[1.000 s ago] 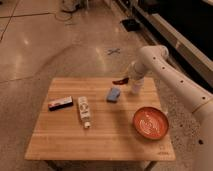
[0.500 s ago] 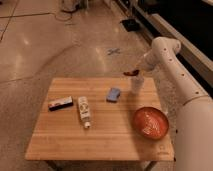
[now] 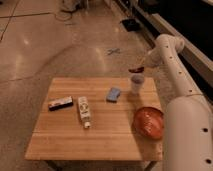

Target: Place the pepper in the ceramic cup

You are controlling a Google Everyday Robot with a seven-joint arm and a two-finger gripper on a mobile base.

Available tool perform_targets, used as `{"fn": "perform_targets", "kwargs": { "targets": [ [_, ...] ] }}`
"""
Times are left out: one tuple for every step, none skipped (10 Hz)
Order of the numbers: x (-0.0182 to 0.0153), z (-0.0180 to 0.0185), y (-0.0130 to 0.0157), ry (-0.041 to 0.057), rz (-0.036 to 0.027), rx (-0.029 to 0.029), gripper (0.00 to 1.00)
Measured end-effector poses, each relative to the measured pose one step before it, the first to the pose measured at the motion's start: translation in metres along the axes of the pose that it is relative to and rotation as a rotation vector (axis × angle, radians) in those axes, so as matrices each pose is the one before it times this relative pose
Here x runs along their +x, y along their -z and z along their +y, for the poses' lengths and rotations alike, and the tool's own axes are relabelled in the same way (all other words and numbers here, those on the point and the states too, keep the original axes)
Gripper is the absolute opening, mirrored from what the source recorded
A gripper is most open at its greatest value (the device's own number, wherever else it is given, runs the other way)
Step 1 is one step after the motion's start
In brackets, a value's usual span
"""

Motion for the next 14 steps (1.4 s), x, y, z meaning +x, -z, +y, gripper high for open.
{"fn": "perform_targets", "kwargs": {
  "targets": [
    [0.00865,0.00188,0.00488,0.00467,0.00570,0.00905,0.00],
    [0.00599,0.00258,0.00513,0.00903,0.00348,0.00798,0.00],
    [0.00192,0.00232,0.00481,0.01264,-0.00195,0.00725,0.00],
    [-0.00092,0.00342,0.00831,0.02574,-0.00689,0.01225,0.00],
    [-0.00273,0.00390,0.00448,0.02090,-0.00434,0.00419,0.00],
    [-0.00436,0.00670,0.00404,0.02614,-0.00297,0.00227,0.00],
    [-0.00773,0.00716,0.00184,0.03260,0.00005,-0.00023,0.00],
    [-0.00732,0.00424,0.00027,0.02582,0.00277,0.00130,0.00],
    [-0.00645,0.00319,-0.00052,0.02119,0.00362,0.00101,0.00],
    [-0.00633,0.00250,0.00008,0.02470,0.01030,0.00474,0.00],
    [-0.00524,0.00134,-0.00039,0.01264,0.01481,0.00715,0.00],
    [-0.00305,-0.00249,-0.00144,0.00205,0.01451,0.00833,0.00],
    [-0.00247,-0.00449,-0.00242,-0.00142,0.01689,0.00945,0.00],
    [0.00047,-0.00598,-0.00236,-0.00988,0.02318,0.01145,0.00]
  ]
}}
